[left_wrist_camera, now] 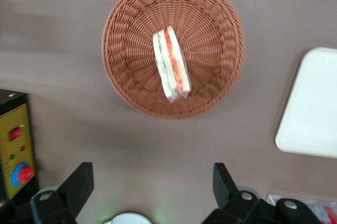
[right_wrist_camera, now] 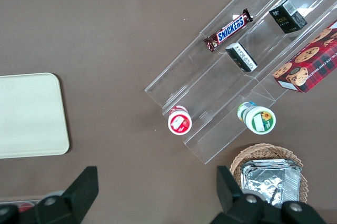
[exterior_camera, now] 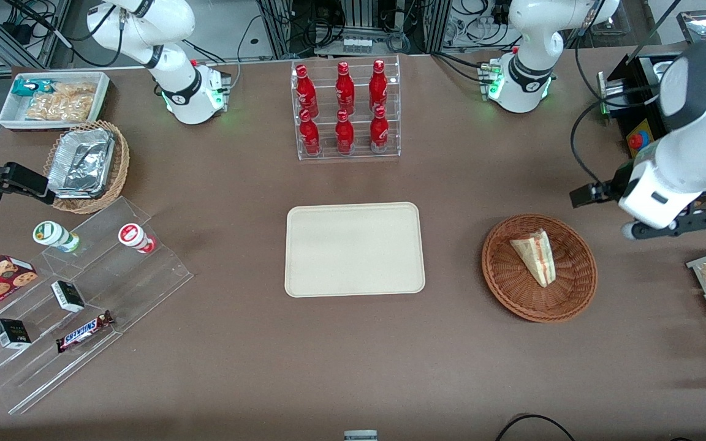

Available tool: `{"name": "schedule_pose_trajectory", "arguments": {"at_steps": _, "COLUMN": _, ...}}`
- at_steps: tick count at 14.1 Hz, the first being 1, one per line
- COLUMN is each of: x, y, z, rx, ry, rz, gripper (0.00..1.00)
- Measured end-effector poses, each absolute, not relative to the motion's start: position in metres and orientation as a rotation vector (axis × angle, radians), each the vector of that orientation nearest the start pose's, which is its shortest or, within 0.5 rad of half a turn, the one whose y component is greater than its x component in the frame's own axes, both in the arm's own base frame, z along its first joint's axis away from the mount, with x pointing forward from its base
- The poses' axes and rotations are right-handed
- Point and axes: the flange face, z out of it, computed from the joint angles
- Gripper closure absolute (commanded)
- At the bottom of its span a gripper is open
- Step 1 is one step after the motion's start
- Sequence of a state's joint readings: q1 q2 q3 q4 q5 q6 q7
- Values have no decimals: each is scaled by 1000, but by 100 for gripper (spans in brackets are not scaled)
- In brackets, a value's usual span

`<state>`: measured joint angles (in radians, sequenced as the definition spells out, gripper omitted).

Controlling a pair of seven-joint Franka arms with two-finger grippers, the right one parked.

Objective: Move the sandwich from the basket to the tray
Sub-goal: 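Move the left gripper over the wrapped sandwich in the wicker basket, then lower the left gripper and close it on the sandwich's upright edge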

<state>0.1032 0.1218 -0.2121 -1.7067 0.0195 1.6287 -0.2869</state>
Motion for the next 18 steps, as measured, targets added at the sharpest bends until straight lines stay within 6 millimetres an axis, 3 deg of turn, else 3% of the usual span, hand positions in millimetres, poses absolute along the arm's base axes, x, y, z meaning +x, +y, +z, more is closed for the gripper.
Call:
{"name": "schedule_pose_trajectory", "arguments": {"at_steps": 4, "x": 574, "y": -49, "z": 409, "rx": -3084, "ry": -342, "rz": 281, "gripper": 0}}
{"name": "schedule_pose_trajectory", "arguments": {"at_steps": 8, "x": 565, "y": -50, "z": 344, "rx": -3059, "ry": -571, "rz": 232, "gripper": 0}}
{"name": "schedule_pose_trajectory", "arguments": {"at_steps": 13, "x": 565, "y": -54, "z": 289, "rx": -3027, "ry": -782, "rz": 208, "gripper": 0}}
{"name": "schedule_pose_trajectory", "arguments": {"at_steps": 18, "x": 567, "y": -66, "z": 262, "rx": -3017, "ry": -840, "rz": 218, "gripper": 0}}
